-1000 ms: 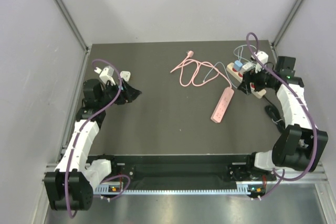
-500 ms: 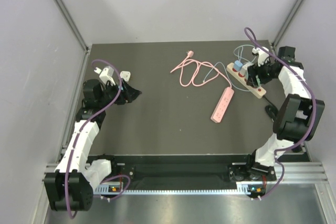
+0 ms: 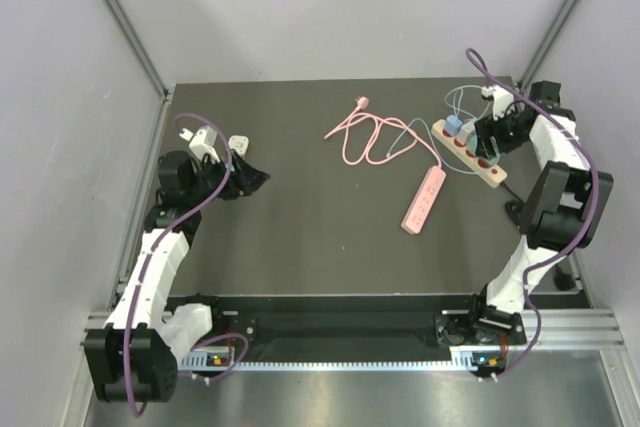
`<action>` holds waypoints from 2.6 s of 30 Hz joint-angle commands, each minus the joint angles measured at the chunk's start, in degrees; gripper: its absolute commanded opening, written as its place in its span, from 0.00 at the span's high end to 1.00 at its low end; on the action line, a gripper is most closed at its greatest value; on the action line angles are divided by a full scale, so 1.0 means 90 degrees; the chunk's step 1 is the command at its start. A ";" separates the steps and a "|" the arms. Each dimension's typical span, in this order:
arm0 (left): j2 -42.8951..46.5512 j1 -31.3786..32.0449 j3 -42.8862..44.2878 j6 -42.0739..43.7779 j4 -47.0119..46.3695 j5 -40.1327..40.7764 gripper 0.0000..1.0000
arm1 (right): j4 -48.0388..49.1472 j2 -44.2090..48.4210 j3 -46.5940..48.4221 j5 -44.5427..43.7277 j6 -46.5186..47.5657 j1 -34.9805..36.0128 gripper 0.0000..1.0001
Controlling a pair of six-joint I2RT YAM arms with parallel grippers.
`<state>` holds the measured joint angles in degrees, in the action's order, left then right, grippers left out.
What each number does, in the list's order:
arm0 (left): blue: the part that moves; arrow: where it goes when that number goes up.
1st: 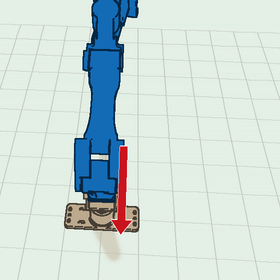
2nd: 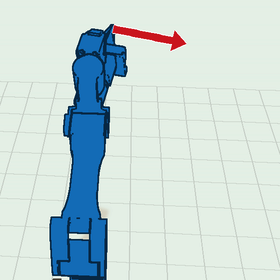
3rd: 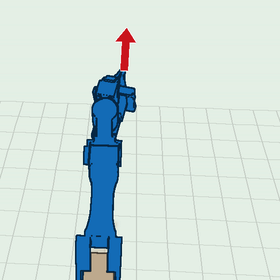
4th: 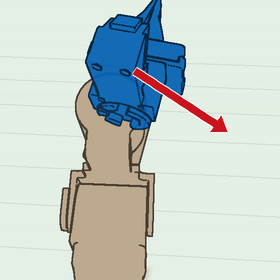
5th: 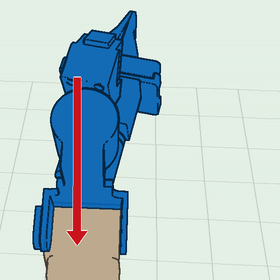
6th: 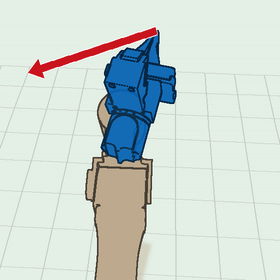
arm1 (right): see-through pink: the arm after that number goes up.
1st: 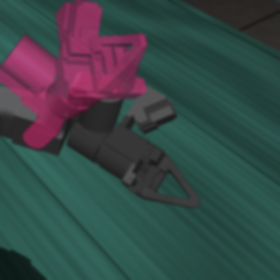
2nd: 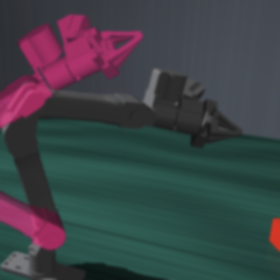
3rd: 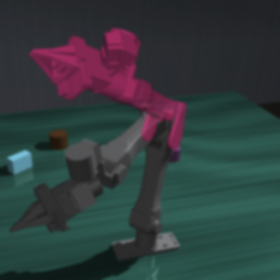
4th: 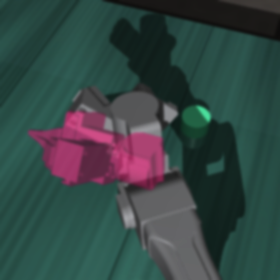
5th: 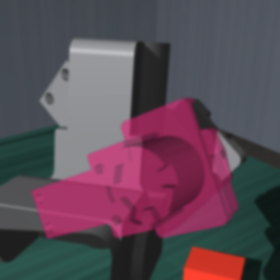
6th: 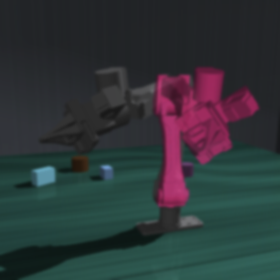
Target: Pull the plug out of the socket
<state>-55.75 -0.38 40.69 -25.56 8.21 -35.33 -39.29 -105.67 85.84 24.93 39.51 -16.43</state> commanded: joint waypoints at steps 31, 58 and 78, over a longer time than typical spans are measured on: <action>0.0003 -0.0006 -0.0029 0.0037 -0.0228 -0.0108 0.23 | -0.0039 -0.0964 0.0394 -0.0445 0.0552 -0.0040 0.57; -0.0027 -0.0006 -0.0243 -0.0441 -0.1076 -0.0937 0.23 | 0.1835 0.1174 -0.0534 0.0160 -0.1830 -0.0118 1.00; -0.0739 0.0802 -0.0488 -0.1885 -0.2591 -0.1611 0.21 | 0.2177 0.1623 -0.2076 -0.0083 -0.3156 -0.0031 1.00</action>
<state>-60.64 4.36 36.53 -37.98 -8.14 -47.90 -24.29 -96.12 68.34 24.86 17.47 -16.71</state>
